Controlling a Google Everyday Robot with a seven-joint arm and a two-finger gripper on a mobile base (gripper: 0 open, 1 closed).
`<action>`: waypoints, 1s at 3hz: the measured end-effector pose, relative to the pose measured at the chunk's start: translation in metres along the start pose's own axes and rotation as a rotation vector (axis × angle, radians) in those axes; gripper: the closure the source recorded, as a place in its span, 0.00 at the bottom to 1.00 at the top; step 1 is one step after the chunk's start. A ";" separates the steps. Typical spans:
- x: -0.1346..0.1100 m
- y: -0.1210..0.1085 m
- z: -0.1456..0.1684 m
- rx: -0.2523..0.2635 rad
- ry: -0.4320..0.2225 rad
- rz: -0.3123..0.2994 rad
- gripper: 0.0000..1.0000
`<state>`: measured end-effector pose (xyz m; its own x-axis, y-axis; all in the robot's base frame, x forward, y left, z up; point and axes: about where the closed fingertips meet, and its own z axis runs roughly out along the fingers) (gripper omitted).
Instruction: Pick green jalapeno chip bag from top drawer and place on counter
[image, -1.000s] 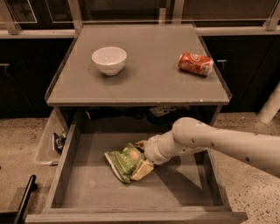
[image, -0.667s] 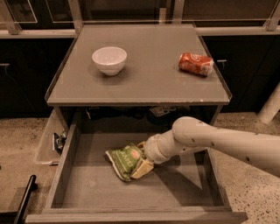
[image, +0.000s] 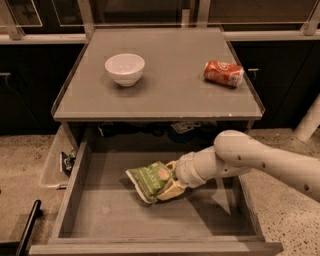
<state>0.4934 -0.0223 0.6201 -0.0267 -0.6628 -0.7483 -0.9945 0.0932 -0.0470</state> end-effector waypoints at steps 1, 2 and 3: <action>-0.017 0.009 -0.035 0.005 -0.039 -0.027 1.00; -0.038 0.017 -0.067 0.005 -0.046 -0.062 1.00; -0.069 0.019 -0.099 0.017 0.000 -0.119 1.00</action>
Offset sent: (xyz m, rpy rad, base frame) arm -0.0356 -0.0378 0.1211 0.0368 -0.0926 0.0640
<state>0.4660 -0.0483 0.7365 0.0912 -0.6703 -0.7365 -0.9889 0.0262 -0.1463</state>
